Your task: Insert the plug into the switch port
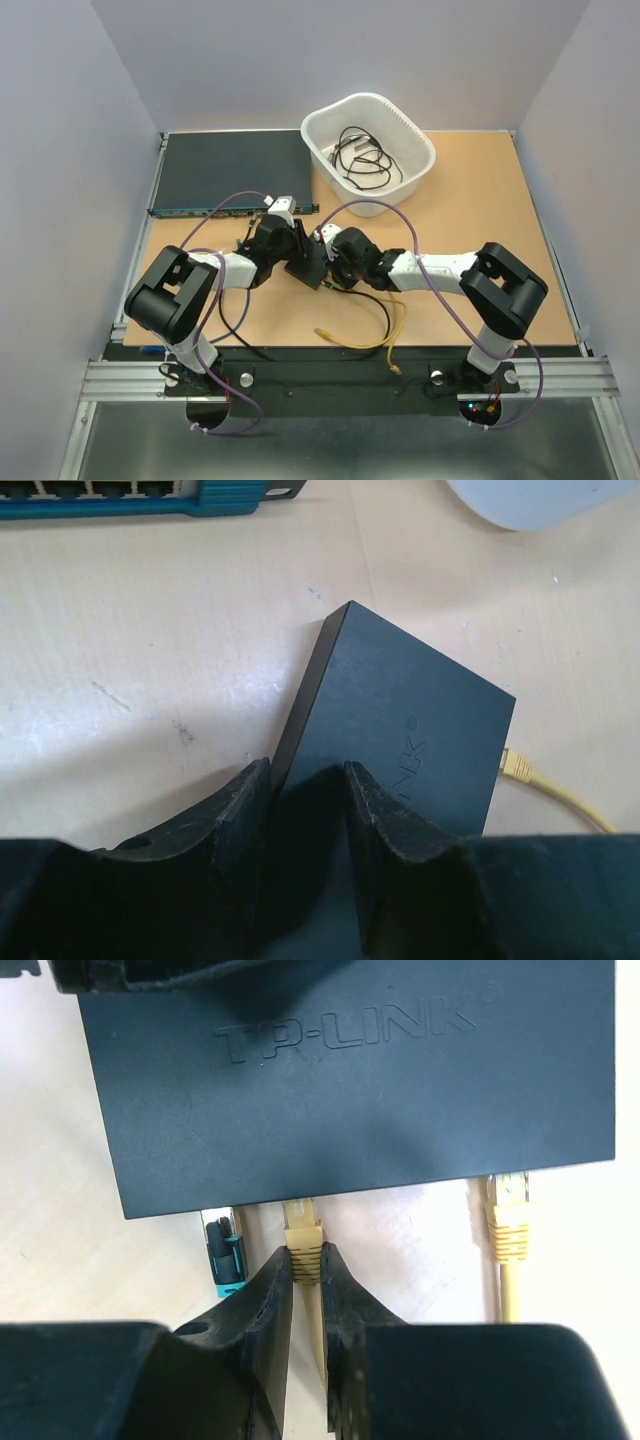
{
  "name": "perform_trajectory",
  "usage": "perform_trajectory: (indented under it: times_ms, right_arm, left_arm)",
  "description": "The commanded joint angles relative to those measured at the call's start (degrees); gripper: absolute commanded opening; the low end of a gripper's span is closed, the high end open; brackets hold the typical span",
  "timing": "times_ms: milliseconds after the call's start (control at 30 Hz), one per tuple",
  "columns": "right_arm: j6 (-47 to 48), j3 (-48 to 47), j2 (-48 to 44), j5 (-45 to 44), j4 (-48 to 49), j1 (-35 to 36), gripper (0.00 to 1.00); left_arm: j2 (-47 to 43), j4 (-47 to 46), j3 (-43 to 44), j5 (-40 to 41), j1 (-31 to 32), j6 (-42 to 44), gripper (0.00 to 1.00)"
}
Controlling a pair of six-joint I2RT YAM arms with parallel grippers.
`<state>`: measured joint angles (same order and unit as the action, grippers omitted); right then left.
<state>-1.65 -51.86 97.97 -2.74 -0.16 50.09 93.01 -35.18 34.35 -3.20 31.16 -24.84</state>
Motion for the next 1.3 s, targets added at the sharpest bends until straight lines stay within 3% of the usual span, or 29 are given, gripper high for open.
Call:
perform_trajectory:
  times_ms: [0,233,267,300,367,533,767,1033,1267]
  right_arm:
    - [-2.8,-2.6,0.3,-2.4,12.1,0.1,0.11]
    - [-4.2,-2.1,-2.4,-4.2,9.3,0.2,0.36]
    - [-4.3,-1.8,-3.3,-5.2,8.8,0.1,0.41]
    - [-4.4,-1.8,-3.9,-5.5,8.3,0.2,0.52]
    - [-4.4,-1.9,-5.7,-5.8,6.4,0.2,0.59]
    - [-4.9,-2.7,-8.7,-6.7,3.2,0.2,0.63]
    - [-7.1,-7.1,-11.2,-4.3,1.0,0.5,0.67]
    - [-9.7,-18.9,-1.8,-0.7,0.7,2.6,0.67]
    - [-13.0,-29.8,10.9,0.5,0.7,4.2,0.63]
  left_arm:
    - [-2.6,10.1,1.4,-5.0,-0.1,-0.1,0.46]
    - [-4.9,17.6,6.3,-1.0,-1.7,2.1,0.47]
    - [-7.2,19.0,6.4,-0.3,-1.8,2.2,0.47]
    - [-8.8,19.6,6.3,0.3,-1.9,2.3,0.47]
    - [-14.3,20.5,5.4,2.7,-1.9,1.9,0.48]
    - [-26.2,21.1,2.2,9.5,-2.0,-2.0,0.50]
    - [-43.9,35.1,6.5,12.3,-2.1,-4.3,0.51]
    - [-54.7,50.1,12.8,17.2,-2.0,3.2,0.51]
    - [-64.9,49.3,10.6,22.5,-2.0,6.9,0.52]
